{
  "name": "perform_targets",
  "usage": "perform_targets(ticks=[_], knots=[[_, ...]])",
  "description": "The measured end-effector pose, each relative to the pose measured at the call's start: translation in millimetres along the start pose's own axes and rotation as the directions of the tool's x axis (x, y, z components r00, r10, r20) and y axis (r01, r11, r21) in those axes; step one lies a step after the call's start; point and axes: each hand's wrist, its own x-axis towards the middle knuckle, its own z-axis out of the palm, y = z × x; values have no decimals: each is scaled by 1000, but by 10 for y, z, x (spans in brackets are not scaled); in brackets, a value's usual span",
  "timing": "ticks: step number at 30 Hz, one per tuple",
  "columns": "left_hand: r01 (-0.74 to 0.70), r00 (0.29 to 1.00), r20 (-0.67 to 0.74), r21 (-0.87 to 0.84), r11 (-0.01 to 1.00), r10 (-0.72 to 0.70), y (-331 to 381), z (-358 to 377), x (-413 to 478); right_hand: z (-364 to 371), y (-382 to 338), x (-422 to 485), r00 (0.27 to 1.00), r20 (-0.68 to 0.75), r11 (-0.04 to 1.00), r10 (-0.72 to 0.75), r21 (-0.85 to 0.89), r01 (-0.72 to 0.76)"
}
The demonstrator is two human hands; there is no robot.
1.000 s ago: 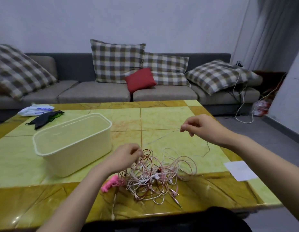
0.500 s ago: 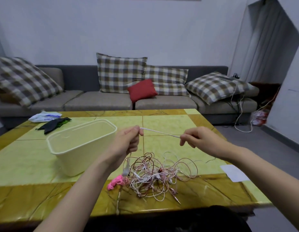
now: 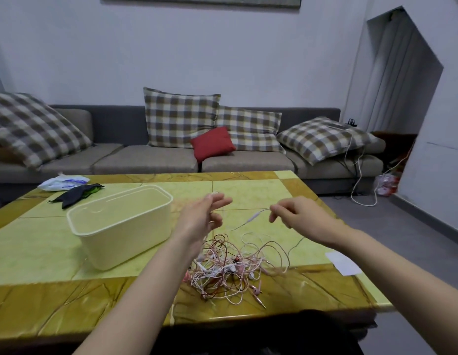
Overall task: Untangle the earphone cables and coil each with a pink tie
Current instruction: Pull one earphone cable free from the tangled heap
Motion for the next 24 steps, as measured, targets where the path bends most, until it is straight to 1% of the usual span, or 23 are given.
perform_targets(ticks=[2, 5, 7, 8, 10, 14, 18, 20, 21, 24], knots=[[-39, 998, 59, 117, 992, 32, 13, 175, -50, 27, -167, 21, 996, 66, 996, -59, -60, 63], [-74, 986, 163, 336, 939, 19, -10, 330, -104, 50, -346, 71, 987, 70, 983, -144, -101, 151], [-79, 978, 206, 400, 913, -6, -29, 359, -106, 41, -379, 87, 982, 85, 981, -169, -82, 176], [-80, 979, 206, 410, 908, -7, -29, 344, -96, 31, -357, 82, 981, 102, 985, -164, -37, 169], [-66, 986, 165, 416, 907, -4, -12, 275, -49, 5, -233, 47, 984, 129, 992, -125, 33, 122], [-18, 1000, -8, 344, 939, 22, 13, 33, 70, -35, 194, -47, 984, 176, 1000, 19, 4, -20], [-6, 976, -204, 348, 938, 82, -14, -204, 185, -20, 608, -127, 965, 188, 982, 186, -16, -186], [-12, 964, -239, 389, 921, 114, -42, -268, 227, -3, 703, -133, 963, 151, 974, 222, 16, -227], [-18, 963, -238, 420, 907, 129, -52, -275, 242, -7, 698, -112, 970, 108, 975, 219, 17, -222], [-26, 966, -208, 506, 862, 152, -88, -222, 246, -76, 493, 16, 989, -50, 989, 141, -41, -143]])
